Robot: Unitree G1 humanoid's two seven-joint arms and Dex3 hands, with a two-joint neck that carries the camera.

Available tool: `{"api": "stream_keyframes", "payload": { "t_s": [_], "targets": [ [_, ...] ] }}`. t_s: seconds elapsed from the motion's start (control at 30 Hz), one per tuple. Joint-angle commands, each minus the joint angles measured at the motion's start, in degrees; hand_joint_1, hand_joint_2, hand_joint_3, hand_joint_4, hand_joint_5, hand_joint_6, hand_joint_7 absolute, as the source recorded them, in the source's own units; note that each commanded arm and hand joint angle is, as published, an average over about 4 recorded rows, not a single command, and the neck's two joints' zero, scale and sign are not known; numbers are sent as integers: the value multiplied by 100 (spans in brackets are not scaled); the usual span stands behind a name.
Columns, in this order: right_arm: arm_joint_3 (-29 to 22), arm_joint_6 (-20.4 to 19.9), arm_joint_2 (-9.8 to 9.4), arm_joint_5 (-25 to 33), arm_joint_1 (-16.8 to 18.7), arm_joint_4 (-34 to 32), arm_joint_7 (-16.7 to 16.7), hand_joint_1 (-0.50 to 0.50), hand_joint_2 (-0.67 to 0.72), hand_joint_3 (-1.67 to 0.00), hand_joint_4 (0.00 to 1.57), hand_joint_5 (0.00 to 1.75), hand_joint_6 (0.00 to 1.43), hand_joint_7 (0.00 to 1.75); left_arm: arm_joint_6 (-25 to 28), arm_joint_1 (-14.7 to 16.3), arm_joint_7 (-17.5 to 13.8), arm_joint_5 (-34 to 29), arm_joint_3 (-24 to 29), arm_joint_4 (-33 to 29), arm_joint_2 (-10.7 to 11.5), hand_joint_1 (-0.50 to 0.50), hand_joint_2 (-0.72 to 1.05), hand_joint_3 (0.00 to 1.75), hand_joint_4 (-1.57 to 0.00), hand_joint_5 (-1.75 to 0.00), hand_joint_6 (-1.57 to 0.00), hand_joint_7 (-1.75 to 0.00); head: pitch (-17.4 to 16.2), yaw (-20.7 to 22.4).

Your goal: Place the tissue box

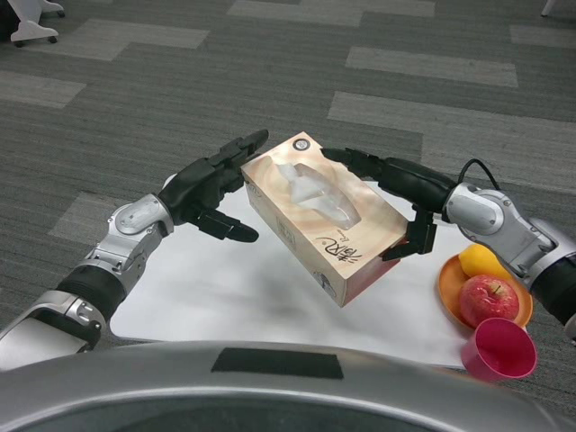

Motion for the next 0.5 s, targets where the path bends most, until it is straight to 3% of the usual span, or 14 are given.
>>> {"api": "stream_keyframes", "payload": {
  "t_s": [0.03, 0.5],
  "targets": [
    [-109, -191, 280, 230, -342, -311, -273, -16, -43, -151, 20, 58, 0, 7, -72, -46, -400, 145, -240, -114, -239, 50, 60, 9, -26, 0, 0, 0, 0, 0],
    [-85, -194, 291, 230, -335, -186, -273, -15, -48, -151, 20, 58, 0, 7, -72, -49, -400, 165, -249, -103, -239, 50, 60, 9, -22, 0, 0, 0, -1, -6]
  ]
}}
